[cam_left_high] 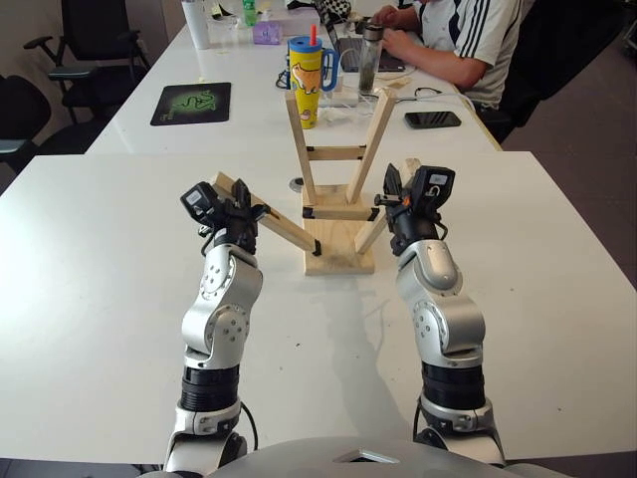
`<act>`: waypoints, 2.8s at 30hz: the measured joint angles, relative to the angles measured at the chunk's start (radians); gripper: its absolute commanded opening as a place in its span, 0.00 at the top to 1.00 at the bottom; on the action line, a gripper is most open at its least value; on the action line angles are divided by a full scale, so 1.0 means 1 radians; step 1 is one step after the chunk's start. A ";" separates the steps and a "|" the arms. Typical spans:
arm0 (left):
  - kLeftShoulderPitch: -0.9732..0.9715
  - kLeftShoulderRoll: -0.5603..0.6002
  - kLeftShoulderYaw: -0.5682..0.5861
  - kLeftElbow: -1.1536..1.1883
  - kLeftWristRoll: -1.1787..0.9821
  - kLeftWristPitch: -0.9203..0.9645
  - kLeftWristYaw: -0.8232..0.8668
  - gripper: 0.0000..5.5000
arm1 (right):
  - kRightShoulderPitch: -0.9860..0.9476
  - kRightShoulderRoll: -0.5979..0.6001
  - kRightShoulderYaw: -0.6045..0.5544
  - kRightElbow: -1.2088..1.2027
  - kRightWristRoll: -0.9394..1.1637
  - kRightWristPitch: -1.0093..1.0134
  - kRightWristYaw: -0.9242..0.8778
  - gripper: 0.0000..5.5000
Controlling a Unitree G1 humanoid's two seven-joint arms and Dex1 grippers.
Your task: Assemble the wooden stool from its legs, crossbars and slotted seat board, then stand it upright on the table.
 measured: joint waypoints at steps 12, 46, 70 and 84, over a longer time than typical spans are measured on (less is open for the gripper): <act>-0.046 -0.007 -0.100 0.055 0.189 -0.056 -0.001 0.81 | 0.001 -0.006 0.002 0.000 0.001 -0.001 0.016 0.82; -0.072 -0.016 -0.197 -0.040 0.293 0.118 0.198 0.81 | -0.024 0.006 -0.011 -0.029 0.052 0.106 0.053 0.82; 0.066 0.022 -0.250 -0.183 0.475 0.147 0.016 0.80 | -0.158 -0.045 0.073 -0.007 0.038 0.249 0.071 0.81; 0.062 0.034 -0.274 -0.220 0.552 0.241 -0.006 0.77 | -0.161 -0.135 0.141 -0.014 0.005 0.241 0.087 0.77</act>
